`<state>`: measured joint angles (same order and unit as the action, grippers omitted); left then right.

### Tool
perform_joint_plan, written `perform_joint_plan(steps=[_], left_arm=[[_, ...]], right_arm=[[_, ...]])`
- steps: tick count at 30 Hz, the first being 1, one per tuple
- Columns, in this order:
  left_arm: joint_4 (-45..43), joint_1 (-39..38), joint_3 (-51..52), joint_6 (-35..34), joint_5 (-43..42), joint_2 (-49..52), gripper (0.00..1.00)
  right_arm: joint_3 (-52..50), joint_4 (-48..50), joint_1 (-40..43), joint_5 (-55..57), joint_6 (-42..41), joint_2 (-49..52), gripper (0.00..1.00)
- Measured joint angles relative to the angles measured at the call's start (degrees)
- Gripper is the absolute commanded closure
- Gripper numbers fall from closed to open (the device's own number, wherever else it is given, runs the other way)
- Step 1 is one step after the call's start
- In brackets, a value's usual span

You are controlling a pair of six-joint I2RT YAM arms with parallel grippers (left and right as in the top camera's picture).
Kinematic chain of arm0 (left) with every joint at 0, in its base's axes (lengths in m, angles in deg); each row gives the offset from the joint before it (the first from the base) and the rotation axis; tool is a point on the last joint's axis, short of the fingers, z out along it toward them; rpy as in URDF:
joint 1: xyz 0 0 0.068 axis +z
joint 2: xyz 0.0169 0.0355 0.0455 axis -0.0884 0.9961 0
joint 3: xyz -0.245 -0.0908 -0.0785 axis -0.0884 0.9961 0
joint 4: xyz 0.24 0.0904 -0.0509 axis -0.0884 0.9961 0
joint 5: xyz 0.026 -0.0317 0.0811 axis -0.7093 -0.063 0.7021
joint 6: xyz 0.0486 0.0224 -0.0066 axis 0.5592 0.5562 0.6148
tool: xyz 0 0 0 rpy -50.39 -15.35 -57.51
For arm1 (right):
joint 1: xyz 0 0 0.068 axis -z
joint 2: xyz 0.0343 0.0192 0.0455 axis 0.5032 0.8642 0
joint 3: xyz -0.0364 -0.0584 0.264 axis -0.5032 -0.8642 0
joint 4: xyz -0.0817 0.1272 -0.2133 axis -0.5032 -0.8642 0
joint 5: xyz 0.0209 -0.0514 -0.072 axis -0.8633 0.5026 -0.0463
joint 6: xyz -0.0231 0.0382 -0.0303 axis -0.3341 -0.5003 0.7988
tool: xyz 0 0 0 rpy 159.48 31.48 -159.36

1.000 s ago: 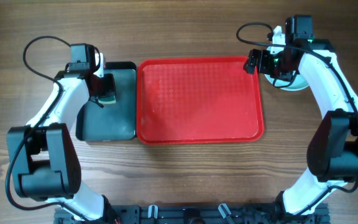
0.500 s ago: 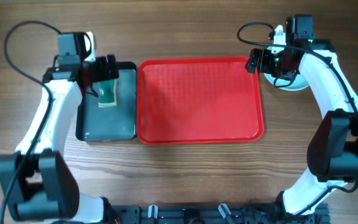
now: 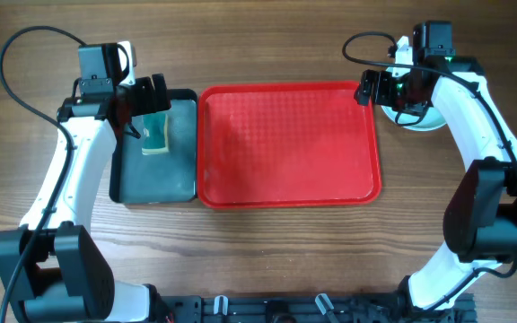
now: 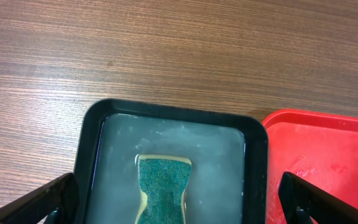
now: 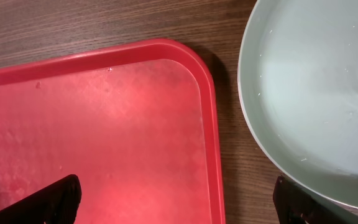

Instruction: Clean dirty plates on tray and stack at the side

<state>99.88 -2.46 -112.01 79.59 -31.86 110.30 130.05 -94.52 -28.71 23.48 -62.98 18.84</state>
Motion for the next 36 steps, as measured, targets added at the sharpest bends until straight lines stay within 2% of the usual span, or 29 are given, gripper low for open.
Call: perform_joint_plan(steps=[15,23,36], left_arm=[[0.0,0.0,0.0,-0.2,0.0,0.0,0.0],[0.0,0.0,0.0,-0.2,0.0,0.0,0.0],[0.0,0.0,0.0,-0.2,0.0,0.0,0.0]], right_arm=[[0.0,0.0,0.0,0.0,0.0,-2.4,0.0],[0.0,0.2,-0.1,0.2,0.0,-26.9,0.0],[0.0,-1.6,-0.1,1.5,0.0,-50.9,0.0]])
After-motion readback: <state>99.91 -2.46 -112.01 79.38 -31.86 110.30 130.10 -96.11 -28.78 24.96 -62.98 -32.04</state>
